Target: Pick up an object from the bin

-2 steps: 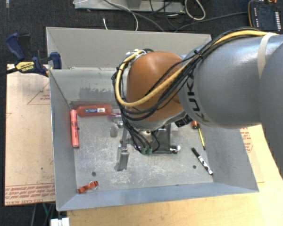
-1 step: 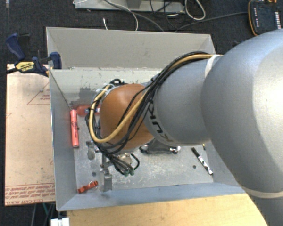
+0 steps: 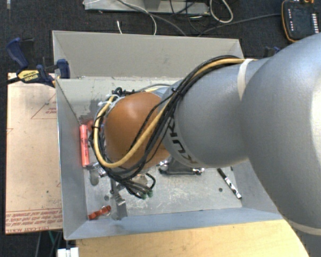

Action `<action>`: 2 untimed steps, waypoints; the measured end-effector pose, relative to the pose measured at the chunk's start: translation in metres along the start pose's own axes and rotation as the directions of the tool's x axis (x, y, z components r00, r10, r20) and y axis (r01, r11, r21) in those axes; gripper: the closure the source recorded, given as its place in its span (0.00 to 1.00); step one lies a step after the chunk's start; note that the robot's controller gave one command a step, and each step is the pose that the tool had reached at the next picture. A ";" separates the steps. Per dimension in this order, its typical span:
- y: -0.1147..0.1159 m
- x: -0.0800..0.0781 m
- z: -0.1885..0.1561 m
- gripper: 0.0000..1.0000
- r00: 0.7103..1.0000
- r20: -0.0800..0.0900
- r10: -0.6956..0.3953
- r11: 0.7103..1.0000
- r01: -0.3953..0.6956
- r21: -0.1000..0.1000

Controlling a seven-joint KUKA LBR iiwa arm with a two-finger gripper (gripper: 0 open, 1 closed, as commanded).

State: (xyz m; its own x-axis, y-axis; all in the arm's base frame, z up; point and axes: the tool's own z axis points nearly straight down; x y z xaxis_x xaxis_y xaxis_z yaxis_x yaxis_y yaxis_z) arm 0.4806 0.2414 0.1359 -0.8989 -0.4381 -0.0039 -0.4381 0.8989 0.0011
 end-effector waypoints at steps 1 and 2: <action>0.005 -0.005 0.035 0.00 1.000 0.000 0.003 1.000 -0.003 -0.003; 0.002 -0.009 0.062 0.00 0.959 0.023 -0.284 0.959 0.284 0.009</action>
Offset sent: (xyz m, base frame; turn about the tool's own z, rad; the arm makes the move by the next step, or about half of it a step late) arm 0.0004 0.0054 -0.0659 -0.2933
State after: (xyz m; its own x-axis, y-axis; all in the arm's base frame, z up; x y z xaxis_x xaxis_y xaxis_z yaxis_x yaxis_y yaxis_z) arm 0.4880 0.2468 0.0741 -0.7374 -0.6749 -0.0275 -0.6750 0.7378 -0.0086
